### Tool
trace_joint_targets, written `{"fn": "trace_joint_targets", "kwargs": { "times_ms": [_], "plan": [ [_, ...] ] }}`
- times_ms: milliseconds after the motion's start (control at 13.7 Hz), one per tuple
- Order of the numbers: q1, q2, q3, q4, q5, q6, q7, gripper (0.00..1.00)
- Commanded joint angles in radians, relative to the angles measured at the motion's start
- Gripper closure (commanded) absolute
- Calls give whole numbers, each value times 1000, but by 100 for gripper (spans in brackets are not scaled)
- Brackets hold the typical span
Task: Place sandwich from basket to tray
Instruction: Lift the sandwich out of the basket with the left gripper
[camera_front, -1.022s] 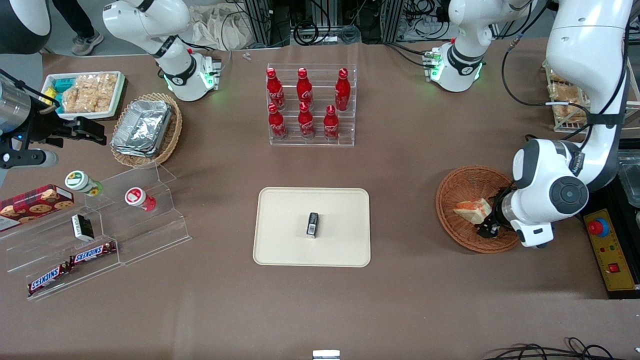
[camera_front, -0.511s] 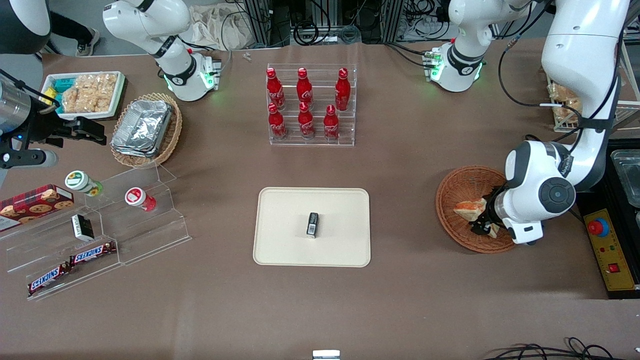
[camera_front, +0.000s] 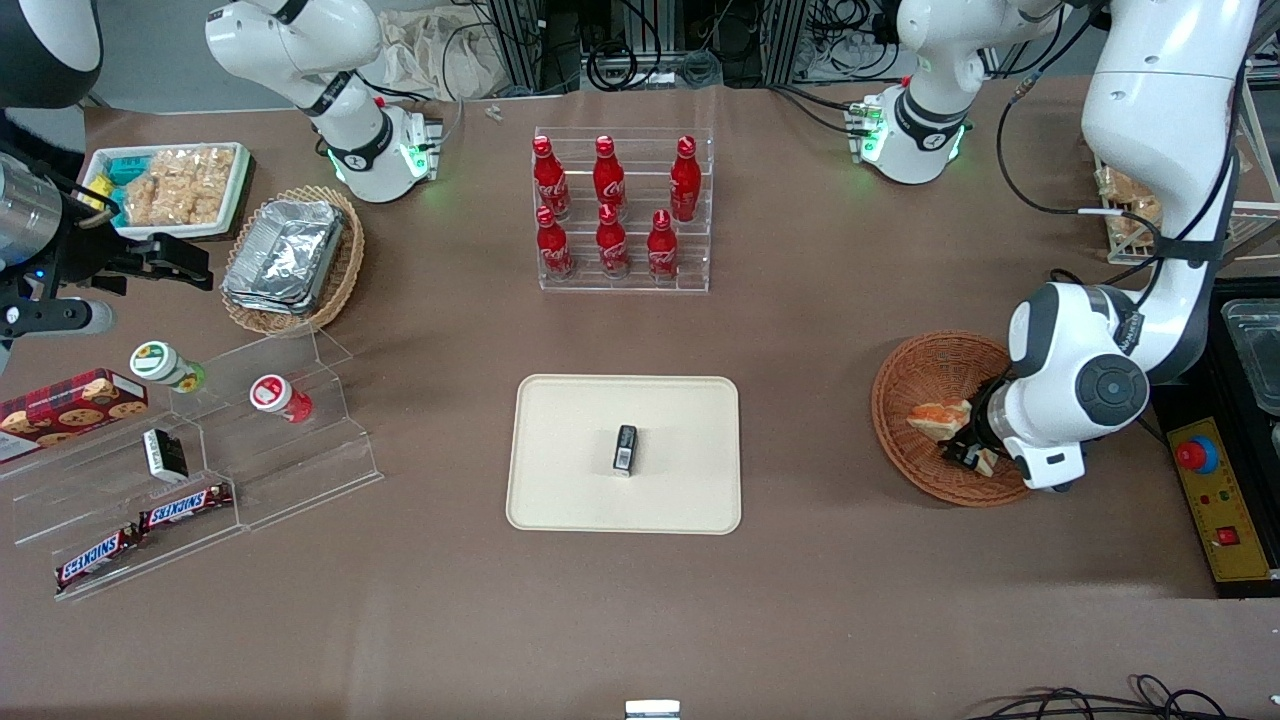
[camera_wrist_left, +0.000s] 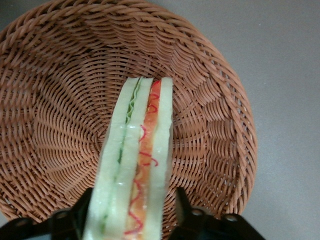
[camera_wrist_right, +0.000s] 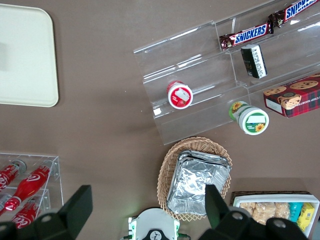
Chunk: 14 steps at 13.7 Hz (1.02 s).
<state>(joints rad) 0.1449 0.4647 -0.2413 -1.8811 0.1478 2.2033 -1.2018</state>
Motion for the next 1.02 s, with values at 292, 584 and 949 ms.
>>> {"fn": "trace_joint_targets", "kwargs": {
  "times_ms": [292,584,949],
  "plan": [
    [-2,-11,-3,-3,29,30,-35,100],
    [-2,-24,-6,60,29,-5,-19,100],
    [5,-32,-9,299,7,-294,117,100]
  ]
}}
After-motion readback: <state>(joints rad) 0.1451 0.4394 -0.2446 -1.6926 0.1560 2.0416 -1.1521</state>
